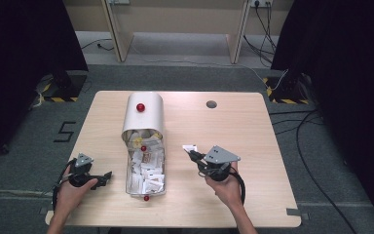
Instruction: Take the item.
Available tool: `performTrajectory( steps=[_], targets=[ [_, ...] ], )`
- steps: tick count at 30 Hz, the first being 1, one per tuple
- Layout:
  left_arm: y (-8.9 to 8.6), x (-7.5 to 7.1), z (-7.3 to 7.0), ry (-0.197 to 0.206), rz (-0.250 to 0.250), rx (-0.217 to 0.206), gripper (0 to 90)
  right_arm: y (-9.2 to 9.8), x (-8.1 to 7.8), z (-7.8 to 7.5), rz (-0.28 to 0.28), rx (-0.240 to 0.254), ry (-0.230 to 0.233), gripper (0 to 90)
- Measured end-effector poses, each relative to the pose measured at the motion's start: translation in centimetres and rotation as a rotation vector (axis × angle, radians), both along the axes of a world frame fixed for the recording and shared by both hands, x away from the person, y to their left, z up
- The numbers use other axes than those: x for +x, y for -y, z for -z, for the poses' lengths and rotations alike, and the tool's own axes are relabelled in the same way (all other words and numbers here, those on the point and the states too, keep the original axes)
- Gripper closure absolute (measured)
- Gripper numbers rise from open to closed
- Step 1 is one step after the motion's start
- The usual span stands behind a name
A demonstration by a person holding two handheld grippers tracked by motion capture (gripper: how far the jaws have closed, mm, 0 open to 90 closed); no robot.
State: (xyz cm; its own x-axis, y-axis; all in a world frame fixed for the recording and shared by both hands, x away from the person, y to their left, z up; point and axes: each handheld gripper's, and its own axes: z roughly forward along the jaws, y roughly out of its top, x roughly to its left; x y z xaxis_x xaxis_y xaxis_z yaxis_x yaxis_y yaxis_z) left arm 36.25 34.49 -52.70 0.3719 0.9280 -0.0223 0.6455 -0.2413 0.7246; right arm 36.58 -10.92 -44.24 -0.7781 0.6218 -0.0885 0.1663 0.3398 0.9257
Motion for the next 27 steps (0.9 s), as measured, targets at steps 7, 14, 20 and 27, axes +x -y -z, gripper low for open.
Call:
performTrajectory(
  steps=[7,14,20,27],
  targets=[
    [0.0,0.0,0.0,0.000,0.001,0.001,0.0,1.7,0.7,0.1,0.050,0.011,-0.002,86.0],
    [0.0,0.0,0.0,0.000,0.001,0.001,0.0,2.9,1.1,0.3,0.084,0.015,-0.010,85.9],
    [0.0,0.0,0.0,0.000,0.001,0.001,0.0,3.8,1.5,0.5,0.115,0.014,-0.018,85.9],
    [0.0,0.0,0.0,0.000,0.001,0.001,0.0,4.9,2.0,1.2,0.150,0.010,-0.034,85.9]
  ],
)
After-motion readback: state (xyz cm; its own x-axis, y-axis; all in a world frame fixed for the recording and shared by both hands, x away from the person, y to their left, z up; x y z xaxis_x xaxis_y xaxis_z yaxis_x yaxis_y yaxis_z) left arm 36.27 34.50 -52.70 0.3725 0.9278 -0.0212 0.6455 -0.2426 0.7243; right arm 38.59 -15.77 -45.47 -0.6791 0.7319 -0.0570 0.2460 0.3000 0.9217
